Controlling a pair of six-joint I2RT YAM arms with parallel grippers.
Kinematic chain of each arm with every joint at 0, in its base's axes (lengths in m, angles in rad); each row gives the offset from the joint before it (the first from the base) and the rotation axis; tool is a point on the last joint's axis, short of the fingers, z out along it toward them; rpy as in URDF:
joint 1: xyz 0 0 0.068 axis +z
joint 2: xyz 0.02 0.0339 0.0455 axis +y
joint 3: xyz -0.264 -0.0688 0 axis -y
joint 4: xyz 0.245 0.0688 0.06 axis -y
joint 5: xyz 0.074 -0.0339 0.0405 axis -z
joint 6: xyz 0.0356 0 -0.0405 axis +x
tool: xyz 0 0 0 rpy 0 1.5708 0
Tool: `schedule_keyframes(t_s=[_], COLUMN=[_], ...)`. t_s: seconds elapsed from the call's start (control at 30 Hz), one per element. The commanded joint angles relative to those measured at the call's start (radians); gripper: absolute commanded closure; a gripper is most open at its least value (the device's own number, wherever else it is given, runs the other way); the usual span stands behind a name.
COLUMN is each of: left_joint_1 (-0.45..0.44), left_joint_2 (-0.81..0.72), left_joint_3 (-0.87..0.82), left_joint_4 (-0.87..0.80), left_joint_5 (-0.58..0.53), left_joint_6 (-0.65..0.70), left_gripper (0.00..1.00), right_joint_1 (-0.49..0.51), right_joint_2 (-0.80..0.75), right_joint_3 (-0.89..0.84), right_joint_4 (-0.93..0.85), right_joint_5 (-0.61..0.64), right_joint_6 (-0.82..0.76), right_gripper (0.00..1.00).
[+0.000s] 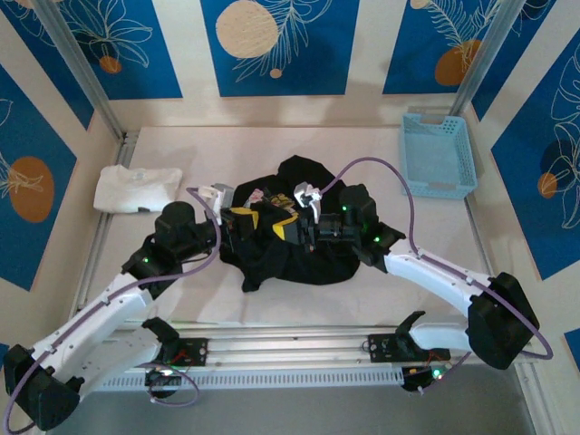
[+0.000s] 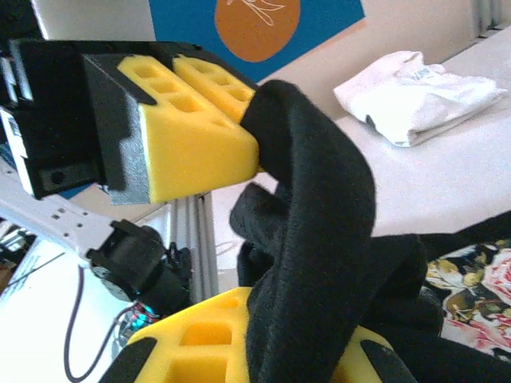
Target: Fold the inside-out t-shirt
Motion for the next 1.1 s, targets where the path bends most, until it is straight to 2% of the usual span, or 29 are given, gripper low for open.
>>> schedule_keyframes(t_s=[0.0, 0.2, 0.47, 0.63, 0.87, 1.07], left_joint_1=[0.007, 0.005, 0.003, 0.002, 0.008, 0.010], left_joint_2=[-0.016, -0.012, -0.001, 0.033, 0.022, 0.091], left_joint_3=[-0.015, -0.037, -0.071, -0.065, -0.043, -0.002], left_joint_4=[0.041, 0.009, 0.030, 0.083, 0.110, 0.120], left_joint_5=[0.064, 0.119, 0.171, 0.183, 0.093, 0.112], left_joint_6=[0.029, 0.044, 0.071, 0.061, 0.050, 0.036], left_gripper=[0.79, 0.67, 0.58, 0.57, 0.58, 0.60], right_joint_1=[-0.013, -0.034, -0.047, -0.047, -0.045, -0.044], right_joint_2=[0.001, 0.017, 0.021, 0.020, 0.017, 0.017], right_joint_3=[-0.008, 0.000, -0.003, -0.010, -0.018, -0.019], right_joint_4=[0.073, 0.093, 0.108, 0.112, 0.097, 0.093], right_joint_5=[-0.065, -0.070, -0.072, -0.072, -0.085, -0.092], right_joint_6=[0.050, 0.079, 0.101, 0.106, 0.092, 0.078], right_gripper=[1.00, 1.00, 1.00, 1.00, 1.00, 1.00])
